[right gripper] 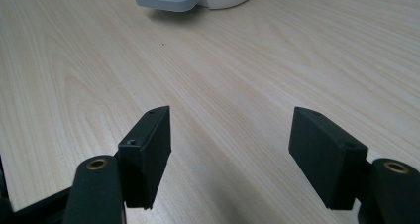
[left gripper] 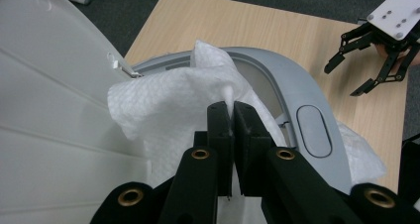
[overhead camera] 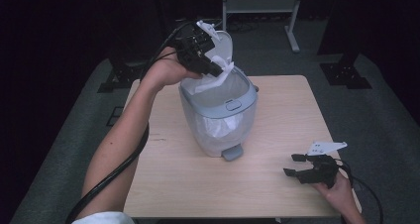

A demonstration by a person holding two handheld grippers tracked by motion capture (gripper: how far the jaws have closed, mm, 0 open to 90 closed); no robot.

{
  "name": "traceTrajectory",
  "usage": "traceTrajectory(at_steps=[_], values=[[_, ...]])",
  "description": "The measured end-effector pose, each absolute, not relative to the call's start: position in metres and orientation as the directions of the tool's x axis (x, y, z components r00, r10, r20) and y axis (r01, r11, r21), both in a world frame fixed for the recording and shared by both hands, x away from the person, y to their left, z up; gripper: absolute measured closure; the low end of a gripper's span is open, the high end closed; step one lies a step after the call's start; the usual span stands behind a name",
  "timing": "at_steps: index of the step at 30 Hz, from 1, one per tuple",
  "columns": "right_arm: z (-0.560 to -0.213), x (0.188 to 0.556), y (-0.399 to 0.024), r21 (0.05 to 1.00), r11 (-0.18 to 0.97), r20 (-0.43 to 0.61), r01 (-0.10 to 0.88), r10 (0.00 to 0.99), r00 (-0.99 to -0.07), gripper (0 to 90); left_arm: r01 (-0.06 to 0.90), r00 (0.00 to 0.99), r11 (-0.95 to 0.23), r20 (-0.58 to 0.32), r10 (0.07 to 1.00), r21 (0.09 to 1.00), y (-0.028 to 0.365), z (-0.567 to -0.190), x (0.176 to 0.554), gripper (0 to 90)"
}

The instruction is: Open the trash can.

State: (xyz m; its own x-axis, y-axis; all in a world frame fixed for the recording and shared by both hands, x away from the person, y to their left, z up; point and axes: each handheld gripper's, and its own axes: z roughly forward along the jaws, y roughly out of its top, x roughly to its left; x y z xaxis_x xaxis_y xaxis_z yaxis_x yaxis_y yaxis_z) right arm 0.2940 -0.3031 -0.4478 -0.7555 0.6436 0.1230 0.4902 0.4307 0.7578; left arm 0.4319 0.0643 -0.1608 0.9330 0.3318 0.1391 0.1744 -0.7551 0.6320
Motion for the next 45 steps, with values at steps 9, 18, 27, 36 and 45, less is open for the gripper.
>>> traceTrajectory(at_steps=[9, 18, 27, 36, 45], values=[[-0.448, 0.293, -0.305, 0.759, 0.426, 0.128, 0.493, 0.644, -0.754, 31.7, 0.168, 0.938, -0.762, 0.138, 0.319, 0.625, 0.055, -0.169, 0.439, 86.1], [-0.45, 0.294, -0.304, 0.756, 0.426, 0.132, 0.497, 0.644, -0.753, 31.6, 0.168, 0.942, -0.762, 0.126, 0.311, 0.626, 0.052, -0.18, 0.446, 85.8], [-0.451, 0.295, -0.304, 0.754, 0.429, 0.132, 0.497, 0.642, -0.755, 31.7, 0.179, 0.943, -0.759, 0.111, 0.314, 0.626, 0.053, -0.193, 0.453, 85.6], [-0.451, 0.295, -0.305, 0.752, 0.427, 0.136, 0.502, 0.645, -0.752, 31.7, 0.187, 0.944, -0.756, 0.098, 0.314, 0.627, 0.053, -0.202, 0.457, 85.1], [-0.452, 0.295, -0.305, 0.752, 0.425, 0.137, 0.504, 0.647, -0.75, 31.7, 0.192, 0.947, -0.758, 0.085, 0.31, 0.623, 0.051, -0.211, 0.459, 84.4]])
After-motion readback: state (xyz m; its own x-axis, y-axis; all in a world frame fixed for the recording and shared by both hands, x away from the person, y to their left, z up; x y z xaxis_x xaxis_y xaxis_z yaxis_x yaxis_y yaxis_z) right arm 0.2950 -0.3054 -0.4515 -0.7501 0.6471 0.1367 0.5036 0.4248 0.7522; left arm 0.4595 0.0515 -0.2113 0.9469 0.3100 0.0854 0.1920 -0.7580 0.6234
